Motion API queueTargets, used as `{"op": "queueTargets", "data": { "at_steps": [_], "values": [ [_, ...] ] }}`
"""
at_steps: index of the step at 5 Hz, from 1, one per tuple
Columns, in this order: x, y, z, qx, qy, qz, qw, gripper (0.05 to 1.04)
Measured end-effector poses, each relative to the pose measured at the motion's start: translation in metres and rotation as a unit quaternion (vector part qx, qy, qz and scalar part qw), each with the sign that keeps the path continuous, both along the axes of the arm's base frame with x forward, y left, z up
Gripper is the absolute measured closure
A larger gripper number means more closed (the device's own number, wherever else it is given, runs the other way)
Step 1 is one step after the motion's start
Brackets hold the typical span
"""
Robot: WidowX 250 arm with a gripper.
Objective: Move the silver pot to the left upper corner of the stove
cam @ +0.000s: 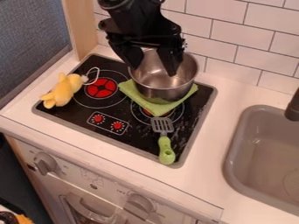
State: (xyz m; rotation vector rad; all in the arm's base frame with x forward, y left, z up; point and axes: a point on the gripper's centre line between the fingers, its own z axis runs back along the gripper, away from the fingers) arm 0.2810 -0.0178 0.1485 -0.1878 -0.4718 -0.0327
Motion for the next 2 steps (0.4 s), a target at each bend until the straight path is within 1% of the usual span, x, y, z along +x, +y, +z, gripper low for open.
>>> {"op": "queueTargets", "data": {
  "at_steps": [1,2],
  "values": [
    [-0.001,-0.001,-0.006,-0.004,0.011,0.001,0.9999,0.083],
    [0.009,0.016,-0.023,-0.013,0.029,0.031,0.999,0.083]
  ]
}}
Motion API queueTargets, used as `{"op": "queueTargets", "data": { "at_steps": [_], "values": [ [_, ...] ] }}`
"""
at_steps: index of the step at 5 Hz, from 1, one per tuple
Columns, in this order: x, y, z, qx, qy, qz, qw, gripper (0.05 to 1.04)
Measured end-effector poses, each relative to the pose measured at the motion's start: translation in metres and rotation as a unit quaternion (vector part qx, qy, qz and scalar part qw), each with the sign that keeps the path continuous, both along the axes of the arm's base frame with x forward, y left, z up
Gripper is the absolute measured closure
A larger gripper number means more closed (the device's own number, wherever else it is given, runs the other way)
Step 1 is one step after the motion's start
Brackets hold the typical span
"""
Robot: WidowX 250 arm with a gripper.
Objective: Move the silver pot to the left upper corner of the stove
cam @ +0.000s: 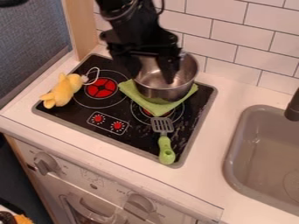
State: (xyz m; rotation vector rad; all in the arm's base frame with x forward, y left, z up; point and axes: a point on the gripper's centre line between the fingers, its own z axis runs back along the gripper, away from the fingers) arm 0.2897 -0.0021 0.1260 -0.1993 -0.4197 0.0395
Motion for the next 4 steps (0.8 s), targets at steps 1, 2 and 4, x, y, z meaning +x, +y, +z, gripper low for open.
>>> {"op": "queueTargets", "data": {
  "at_steps": [1,2,4],
  "values": [
    [0.007,0.012,-0.007,0.011,0.017,0.027,0.9994,0.083],
    [0.014,0.027,-0.017,0.019,0.029,0.072,0.9968,0.083],
    [0.041,0.041,-0.043,0.032,0.07,0.112,0.9908,0.083]
  ]
}}
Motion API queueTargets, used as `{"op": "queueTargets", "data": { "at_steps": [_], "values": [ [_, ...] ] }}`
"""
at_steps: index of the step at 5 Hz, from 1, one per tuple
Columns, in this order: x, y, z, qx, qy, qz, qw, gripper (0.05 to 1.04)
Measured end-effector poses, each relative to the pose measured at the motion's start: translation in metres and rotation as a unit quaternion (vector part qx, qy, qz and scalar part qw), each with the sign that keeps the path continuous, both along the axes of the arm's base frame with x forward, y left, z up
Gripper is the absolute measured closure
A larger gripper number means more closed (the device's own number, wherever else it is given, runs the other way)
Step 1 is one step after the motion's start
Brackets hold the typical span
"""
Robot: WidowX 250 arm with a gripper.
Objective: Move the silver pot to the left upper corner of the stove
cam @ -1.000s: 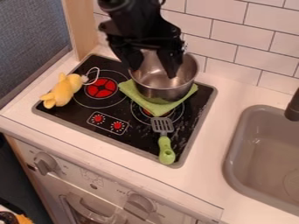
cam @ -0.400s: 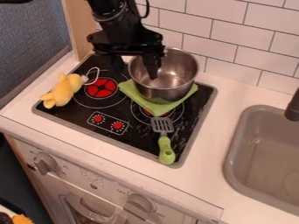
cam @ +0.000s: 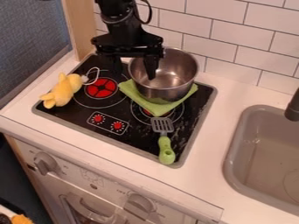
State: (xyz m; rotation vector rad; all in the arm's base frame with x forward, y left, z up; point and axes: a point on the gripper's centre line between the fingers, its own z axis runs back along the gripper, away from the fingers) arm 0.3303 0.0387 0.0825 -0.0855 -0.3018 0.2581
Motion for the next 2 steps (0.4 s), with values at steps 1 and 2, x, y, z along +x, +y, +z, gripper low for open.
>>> {"op": "queueTargets", "data": {
  "at_steps": [1,2],
  "values": [
    [0.0109,0.0053,-0.0141,0.002,0.013,0.026,0.9996,0.083],
    [0.0174,0.007,-0.0205,0.016,0.029,0.036,0.9988,0.083]
  ]
}}
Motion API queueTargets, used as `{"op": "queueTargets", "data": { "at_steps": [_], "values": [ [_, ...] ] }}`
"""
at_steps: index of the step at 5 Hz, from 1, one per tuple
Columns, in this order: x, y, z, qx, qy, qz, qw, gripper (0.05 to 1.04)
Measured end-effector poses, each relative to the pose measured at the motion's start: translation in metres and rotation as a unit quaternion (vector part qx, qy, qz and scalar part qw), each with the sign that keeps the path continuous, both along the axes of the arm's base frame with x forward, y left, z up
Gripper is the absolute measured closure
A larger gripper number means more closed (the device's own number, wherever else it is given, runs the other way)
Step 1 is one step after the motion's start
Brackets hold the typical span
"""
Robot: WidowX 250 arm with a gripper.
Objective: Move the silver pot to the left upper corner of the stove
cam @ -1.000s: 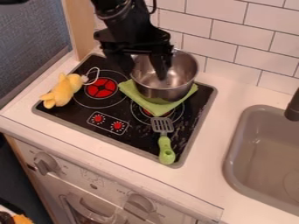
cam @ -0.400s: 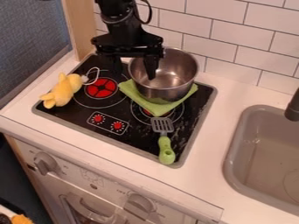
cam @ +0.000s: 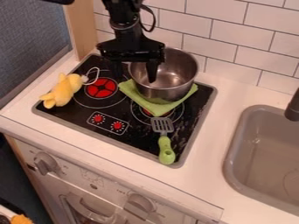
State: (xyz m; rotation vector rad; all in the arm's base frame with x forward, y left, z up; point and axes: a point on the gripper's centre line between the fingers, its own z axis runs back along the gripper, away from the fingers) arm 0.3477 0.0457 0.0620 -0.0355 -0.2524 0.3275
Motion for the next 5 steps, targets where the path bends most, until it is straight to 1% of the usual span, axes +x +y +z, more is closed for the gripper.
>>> {"op": "queueTargets", "data": {
  "at_steps": [1,2,3,4,5],
  "values": [
    [0.0,-0.001,-0.012,0.005,0.015,0.003,0.9999,0.131],
    [0.004,-0.005,-0.021,0.018,0.024,-0.003,0.9996,0.404],
    [0.007,-0.01,-0.021,0.027,0.018,-0.007,0.9995,0.697],
    [0.008,-0.013,-0.022,0.028,0.018,-0.016,0.9993,0.903],
    [0.007,-0.014,-0.023,0.025,0.017,-0.019,0.9994,1.001]
  ]
}}
